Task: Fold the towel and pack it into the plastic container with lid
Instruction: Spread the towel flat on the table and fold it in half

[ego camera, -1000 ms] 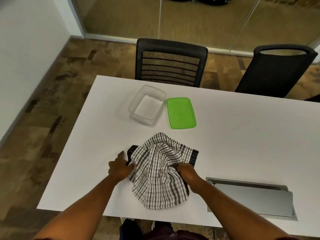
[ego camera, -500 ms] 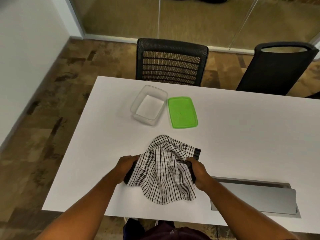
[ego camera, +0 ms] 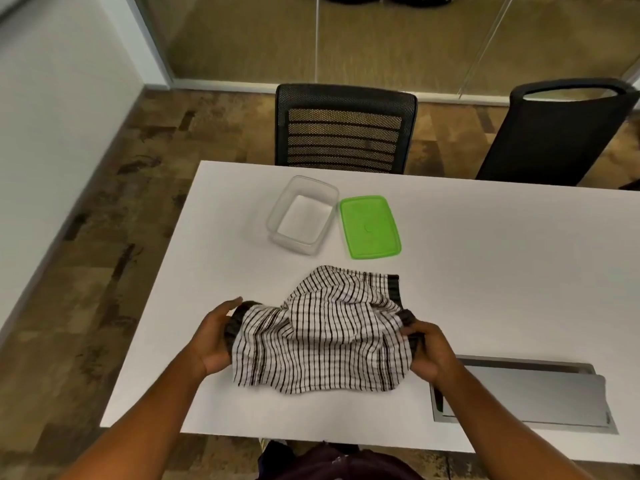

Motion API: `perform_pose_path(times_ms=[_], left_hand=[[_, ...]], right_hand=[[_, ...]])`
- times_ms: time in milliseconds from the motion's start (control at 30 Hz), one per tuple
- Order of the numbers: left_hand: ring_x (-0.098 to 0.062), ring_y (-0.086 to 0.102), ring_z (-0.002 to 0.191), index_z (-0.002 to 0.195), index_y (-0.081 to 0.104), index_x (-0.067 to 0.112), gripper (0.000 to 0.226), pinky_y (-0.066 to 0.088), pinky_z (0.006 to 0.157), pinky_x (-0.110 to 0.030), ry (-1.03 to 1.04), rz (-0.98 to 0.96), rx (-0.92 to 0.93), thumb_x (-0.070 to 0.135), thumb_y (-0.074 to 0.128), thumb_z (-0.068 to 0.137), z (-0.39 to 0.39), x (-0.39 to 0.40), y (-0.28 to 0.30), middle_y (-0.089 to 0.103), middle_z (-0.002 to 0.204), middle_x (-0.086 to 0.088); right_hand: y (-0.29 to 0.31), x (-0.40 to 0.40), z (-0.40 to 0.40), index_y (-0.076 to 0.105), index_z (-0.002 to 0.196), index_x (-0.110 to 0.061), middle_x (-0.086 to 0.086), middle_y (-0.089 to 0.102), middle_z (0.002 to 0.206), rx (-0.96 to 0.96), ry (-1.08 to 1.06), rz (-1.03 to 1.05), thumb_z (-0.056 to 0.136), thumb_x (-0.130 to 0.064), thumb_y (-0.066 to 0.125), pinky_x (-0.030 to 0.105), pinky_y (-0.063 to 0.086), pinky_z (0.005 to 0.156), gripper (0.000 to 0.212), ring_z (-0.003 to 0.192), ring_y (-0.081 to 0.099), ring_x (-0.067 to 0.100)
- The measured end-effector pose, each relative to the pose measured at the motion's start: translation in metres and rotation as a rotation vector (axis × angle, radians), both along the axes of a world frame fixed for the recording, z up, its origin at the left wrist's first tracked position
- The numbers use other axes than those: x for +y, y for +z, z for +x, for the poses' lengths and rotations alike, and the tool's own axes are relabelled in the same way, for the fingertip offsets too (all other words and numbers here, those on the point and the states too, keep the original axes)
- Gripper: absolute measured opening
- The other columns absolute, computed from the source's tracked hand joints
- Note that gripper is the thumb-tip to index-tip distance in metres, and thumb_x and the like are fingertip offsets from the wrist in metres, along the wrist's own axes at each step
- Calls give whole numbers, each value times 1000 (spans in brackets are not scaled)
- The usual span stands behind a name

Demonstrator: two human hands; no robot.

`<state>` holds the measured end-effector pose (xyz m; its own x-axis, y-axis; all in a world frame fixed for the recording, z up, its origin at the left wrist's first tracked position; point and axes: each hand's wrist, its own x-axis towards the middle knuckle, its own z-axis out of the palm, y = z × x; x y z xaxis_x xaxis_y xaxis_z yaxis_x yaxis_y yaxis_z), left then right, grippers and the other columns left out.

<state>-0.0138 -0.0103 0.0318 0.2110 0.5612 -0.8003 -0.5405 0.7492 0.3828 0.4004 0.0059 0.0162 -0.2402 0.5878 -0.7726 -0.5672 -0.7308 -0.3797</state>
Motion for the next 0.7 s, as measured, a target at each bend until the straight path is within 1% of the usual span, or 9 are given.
perform_pose_path(times_ms=[67,133,167,267,333,400,533,633,700], left_hand=[[-32,71,95,111,75,5,55,57,86,-43,-67,-66,25,53,72,83,-1,0,-2,75,101,-17],[-33,68,109,115,74,6,51,54,97,-45,-153,-60,150,49,68,89,4,2,-4,73,115,-18],[-32,69,107,114,73,5,45,54,96,-44,-170,-57,215,43,68,90,7,3,-4,74,114,-18],[-25,69,71,98,70,4,19,56,64,-33,-167,-36,330,21,62,93,13,5,-3,74,85,-15],[-23,65,63,89,67,9,11,51,54,-30,-129,12,332,8,56,88,12,5,-3,69,82,-13],[-23,66,67,89,66,11,15,53,57,-31,-95,42,297,4,54,82,7,5,-2,69,88,-14],[-28,69,88,102,71,5,26,53,84,-40,-90,31,276,21,67,83,-5,8,-2,69,111,-19],[-31,73,101,108,75,4,50,56,87,-42,-86,8,315,50,69,87,-6,10,-3,75,112,-16],[-33,72,100,107,74,5,50,57,81,-41,-9,-37,381,51,69,87,-5,11,-4,76,107,-17]], right_hand=[[-1,2,-3,76,113,-5,21,71,122,-47,85,-36,73,-17,77,53,55,96,41,110,68,38],[-2,4,-10,72,124,-6,19,71,127,-127,194,-68,85,-41,77,54,50,107,52,121,63,38],[-4,5,-14,71,126,-5,20,71,126,-194,236,-82,88,-46,75,53,51,105,56,120,64,38],[-12,6,-18,67,125,2,25,76,109,-411,287,-111,90,-29,76,49,62,81,48,100,73,39],[-15,5,-16,68,122,1,25,78,98,-477,289,-128,94,-15,69,46,63,70,32,88,75,38],[-15,4,-13,70,120,-3,25,78,97,-522,288,-123,95,-5,63,45,63,70,26,86,74,37],[-11,6,-4,70,124,-12,24,74,111,-575,230,-23,87,9,54,50,61,85,46,99,71,41],[-8,5,1,74,118,-20,15,71,119,-517,190,-26,87,-7,60,46,57,86,36,104,66,35],[-6,5,0,77,113,-21,9,75,117,-537,195,-2,87,-21,71,47,57,94,27,109,67,33]])
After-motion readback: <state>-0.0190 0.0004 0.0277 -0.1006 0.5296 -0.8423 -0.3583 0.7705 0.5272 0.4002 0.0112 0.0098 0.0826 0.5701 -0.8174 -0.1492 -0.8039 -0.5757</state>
